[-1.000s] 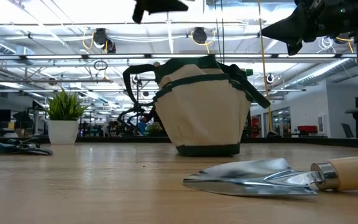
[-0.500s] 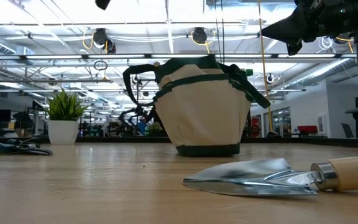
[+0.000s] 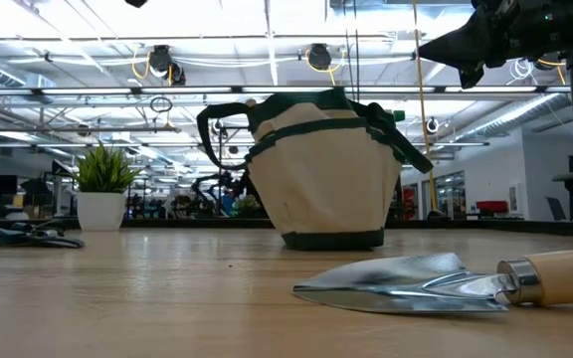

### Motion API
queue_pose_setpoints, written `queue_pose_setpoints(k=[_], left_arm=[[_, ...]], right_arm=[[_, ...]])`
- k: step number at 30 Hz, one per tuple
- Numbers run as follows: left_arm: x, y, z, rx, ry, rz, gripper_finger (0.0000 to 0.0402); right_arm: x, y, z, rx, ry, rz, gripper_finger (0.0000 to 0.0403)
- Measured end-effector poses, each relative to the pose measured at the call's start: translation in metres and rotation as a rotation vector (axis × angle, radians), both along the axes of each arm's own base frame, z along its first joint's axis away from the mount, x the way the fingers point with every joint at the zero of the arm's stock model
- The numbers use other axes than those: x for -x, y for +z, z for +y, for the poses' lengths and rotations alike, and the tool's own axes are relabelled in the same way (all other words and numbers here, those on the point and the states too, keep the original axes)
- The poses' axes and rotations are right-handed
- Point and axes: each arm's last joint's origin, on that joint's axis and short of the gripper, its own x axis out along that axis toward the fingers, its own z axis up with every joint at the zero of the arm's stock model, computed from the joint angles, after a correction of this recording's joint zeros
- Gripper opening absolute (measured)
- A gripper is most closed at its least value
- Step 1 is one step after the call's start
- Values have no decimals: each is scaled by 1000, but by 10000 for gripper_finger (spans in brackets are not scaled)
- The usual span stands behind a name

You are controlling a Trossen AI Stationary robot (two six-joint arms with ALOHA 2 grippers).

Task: Pick & Place Garden tools in Gardening bag
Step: Put the green shear scissors into the light brown gardening bag

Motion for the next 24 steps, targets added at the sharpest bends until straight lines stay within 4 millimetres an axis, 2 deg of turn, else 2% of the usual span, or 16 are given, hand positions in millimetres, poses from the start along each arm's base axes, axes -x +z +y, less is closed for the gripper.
queue_pose_setpoints(k=[10, 14, 19, 24], left_arm=[[6, -4, -5, 44, 53, 6, 2], [15, -20, -1, 182, 165, 89, 2], [36, -40, 2, 409, 339, 212, 2], [56, -52, 2, 588, 472, 373, 2]], right_arm=[[0, 0, 0, 0, 0, 0, 0], [0, 0, 0, 0, 1, 0, 0], [0, 0, 0, 0, 1, 0, 0], [0, 0, 0, 0, 1, 0, 0]])
